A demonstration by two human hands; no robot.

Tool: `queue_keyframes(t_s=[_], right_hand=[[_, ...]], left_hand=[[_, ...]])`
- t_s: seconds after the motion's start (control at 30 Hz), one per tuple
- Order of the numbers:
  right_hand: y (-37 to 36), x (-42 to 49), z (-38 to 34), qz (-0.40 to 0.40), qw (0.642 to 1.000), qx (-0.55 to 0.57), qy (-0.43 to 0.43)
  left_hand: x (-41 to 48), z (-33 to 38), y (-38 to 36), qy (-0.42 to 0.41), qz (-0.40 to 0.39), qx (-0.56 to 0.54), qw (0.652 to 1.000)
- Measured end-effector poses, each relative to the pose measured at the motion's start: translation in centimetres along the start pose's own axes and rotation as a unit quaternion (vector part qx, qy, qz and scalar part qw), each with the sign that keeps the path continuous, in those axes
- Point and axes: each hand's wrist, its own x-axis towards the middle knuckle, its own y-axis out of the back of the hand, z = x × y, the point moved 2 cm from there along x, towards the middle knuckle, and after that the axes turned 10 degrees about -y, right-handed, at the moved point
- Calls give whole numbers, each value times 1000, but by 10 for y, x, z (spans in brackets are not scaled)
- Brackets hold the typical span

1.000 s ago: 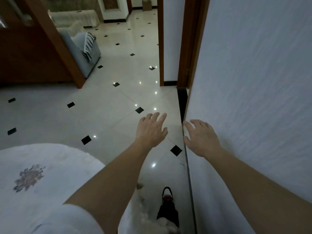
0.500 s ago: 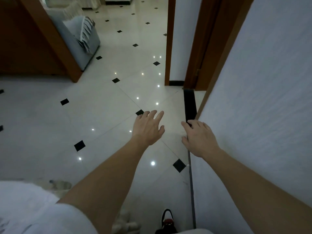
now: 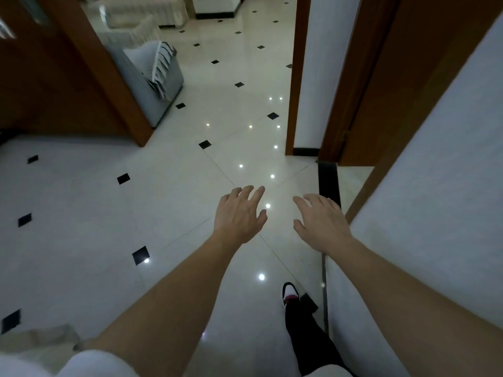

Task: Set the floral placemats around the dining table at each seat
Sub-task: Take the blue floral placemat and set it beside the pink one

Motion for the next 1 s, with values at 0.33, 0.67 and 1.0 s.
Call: queue_keyframes(t_s=[0.33, 0.67, 1.0], right_hand=[[-15, 181, -59, -64, 991, 22, 113], [-9, 280, -214, -63, 953, 17, 297], [-51, 296, -420, -86, 894, -9, 440]], left_hand=[[71, -120, 11, 144, -29, 23, 989], [31, -228, 16, 345, -19, 2, 938], [-75, -366, -8, 479, -18, -15, 877]])
